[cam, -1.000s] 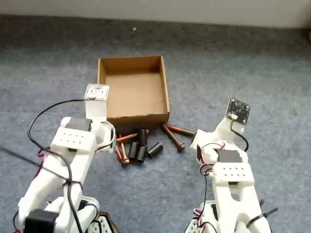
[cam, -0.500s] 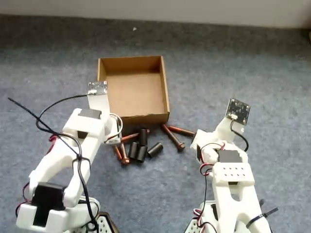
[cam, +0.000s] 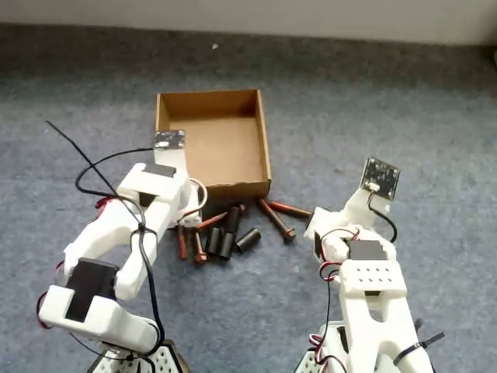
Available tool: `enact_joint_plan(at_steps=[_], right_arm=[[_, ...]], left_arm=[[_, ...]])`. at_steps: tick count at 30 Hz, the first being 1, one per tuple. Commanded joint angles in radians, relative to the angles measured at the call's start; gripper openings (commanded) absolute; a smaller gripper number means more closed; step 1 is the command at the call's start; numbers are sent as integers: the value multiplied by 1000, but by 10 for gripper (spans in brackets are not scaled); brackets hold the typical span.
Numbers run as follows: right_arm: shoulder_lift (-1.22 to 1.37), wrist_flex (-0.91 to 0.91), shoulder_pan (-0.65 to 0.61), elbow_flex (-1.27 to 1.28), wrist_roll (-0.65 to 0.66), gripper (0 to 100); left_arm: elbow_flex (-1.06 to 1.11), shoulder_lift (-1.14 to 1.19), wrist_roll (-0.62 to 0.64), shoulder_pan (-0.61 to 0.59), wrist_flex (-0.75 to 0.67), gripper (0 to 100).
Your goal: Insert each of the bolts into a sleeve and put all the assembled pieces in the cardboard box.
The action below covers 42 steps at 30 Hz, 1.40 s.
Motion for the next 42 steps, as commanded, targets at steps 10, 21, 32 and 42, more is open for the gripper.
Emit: enact_joint_plan(at_steps=[10, 21, 32, 42], right_arm=[[-44, 91, -104, -27, 14, 5], [-486, 117, -288, -22, 109, 5], [-800, 61, -584, 91, 284, 5], [-943, -248, -756, 340, 456, 5]], left_arm=[[27, -285, -115, -16, 100, 5], [298, -1109, -242, -12, -11, 5], [512, -1581, -282, -10, -226, 5], [518, -1770, -282, 91, -347, 5]])
